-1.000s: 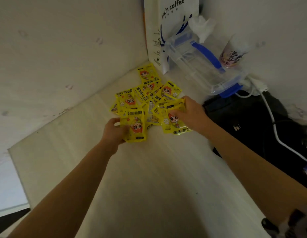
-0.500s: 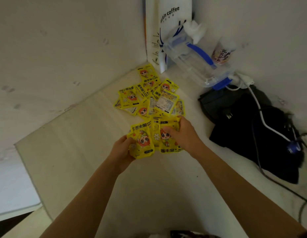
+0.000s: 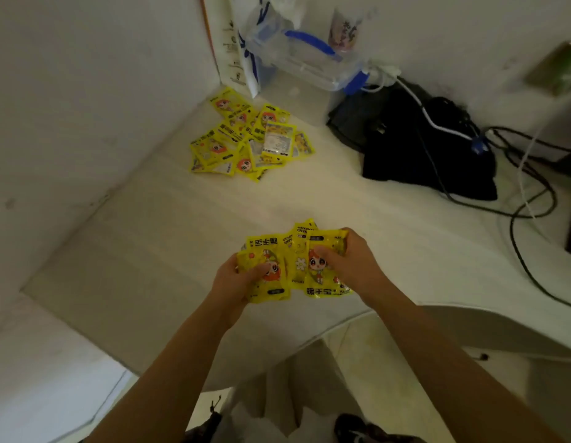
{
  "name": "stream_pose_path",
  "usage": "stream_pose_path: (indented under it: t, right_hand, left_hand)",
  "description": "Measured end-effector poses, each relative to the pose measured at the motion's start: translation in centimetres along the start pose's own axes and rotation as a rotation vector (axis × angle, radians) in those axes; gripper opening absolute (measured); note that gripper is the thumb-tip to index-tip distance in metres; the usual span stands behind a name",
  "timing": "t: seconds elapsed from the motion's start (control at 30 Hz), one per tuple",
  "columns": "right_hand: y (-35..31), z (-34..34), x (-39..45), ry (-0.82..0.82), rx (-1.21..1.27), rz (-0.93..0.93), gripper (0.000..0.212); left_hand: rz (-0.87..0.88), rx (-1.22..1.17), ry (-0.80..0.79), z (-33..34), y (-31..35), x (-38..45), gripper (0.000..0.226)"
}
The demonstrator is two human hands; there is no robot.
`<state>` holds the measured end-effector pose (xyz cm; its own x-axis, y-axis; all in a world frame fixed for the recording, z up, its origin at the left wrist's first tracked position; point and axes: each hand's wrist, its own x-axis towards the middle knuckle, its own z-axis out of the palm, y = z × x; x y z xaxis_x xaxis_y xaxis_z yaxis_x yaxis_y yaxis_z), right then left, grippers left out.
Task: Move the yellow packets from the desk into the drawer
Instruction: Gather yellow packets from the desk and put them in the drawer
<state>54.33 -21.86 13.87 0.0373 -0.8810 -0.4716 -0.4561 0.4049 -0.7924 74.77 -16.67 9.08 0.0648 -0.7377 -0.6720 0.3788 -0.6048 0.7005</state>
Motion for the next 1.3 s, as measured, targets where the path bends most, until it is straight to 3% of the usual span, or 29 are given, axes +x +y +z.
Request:
stream_pose_path:
  t: [0.27, 0.6, 0.7, 0.93, 1.0, 1.07, 1.3]
  right_hand:
    - [7.2, -2.5, -8.6, 0.191, 0.15, 0.156, 0.031]
    - [18.0, -8.6, -20.9, 0.444, 0.448, 0.36, 0.022]
    - [22.4, -10.8, -25.2, 0.523, 0.527, 0.385, 0.015]
    - [32.2, -15.8, -35.4, 0.654, 0.715, 0.464, 0.026]
    - [34.4, -17.1, -37.7, 0.687, 0.743, 0.469, 0.016]
    - [36.1, -18.4, -39.6, 0.728, 0.776, 0.479, 0.008]
    - [40.3, -22.6, -43.4, 0.809, 0.896, 0.524, 0.012]
  left_hand:
    - [-0.025, 0.208, -0.09, 3.2, -4.7, -3.5, 0.043]
    - [-0.056, 0.49, -0.231, 12.3, -13.8, -9.0, 0.035]
    - [-0.091, 0.528, -0.288, 15.7, -17.5, -11.8, 0.04]
    - [-0.14, 0.573, -0.374, 22.8, -27.3, -18.6, 0.033]
    - [-0.161, 0.58, -0.405, 24.7, -29.7, -20.0, 0.032]
    - [-0.17, 0.594, -0.438, 26.6, -31.6, -21.3, 0.033]
    - [-0.179, 0.656, -0.491, 32.8, -36.1, -23.0, 0.036]
